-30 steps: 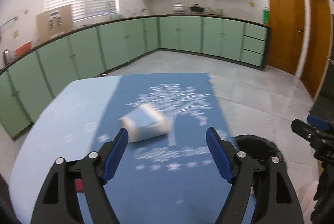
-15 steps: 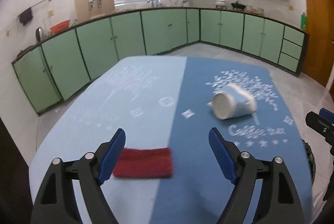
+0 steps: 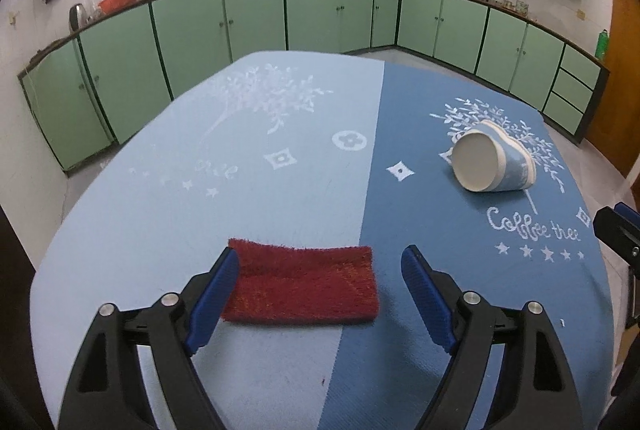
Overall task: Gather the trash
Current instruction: 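Lower the left tool onto the second red sponge and close around it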
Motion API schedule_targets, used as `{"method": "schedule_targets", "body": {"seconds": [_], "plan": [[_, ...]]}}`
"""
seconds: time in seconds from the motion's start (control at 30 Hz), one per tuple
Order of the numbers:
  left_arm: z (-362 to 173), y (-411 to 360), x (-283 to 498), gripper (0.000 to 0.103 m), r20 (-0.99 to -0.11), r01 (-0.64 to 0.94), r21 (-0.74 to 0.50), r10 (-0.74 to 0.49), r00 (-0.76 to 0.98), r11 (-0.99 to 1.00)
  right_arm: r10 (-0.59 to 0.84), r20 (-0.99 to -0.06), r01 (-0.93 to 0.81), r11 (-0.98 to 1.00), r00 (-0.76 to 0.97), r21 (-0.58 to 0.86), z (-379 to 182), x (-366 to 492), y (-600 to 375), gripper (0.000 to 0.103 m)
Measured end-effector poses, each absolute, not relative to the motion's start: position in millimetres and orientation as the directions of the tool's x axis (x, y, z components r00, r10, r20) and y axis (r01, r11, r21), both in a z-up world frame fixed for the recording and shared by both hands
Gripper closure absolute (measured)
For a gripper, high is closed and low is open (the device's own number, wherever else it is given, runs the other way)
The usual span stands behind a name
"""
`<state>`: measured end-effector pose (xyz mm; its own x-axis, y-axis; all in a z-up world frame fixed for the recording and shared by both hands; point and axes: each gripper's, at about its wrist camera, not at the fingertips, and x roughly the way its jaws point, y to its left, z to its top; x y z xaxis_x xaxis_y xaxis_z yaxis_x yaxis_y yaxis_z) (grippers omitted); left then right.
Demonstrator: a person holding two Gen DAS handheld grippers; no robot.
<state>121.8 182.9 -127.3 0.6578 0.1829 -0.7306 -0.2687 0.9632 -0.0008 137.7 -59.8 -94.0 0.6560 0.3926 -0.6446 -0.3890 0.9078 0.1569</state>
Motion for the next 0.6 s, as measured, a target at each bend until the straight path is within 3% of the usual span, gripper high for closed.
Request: {"method": "schedule_targets", "body": {"seconds": [0.6], "plan": [[-138.8,181.5,136.2,0.016,-0.754,-0.288,0.08,0.246,0.609,0.954,0.415,-0.663,-0.409,0.895,0.623,0.177,-107.0,141.1,-53.1,0.01]]}}
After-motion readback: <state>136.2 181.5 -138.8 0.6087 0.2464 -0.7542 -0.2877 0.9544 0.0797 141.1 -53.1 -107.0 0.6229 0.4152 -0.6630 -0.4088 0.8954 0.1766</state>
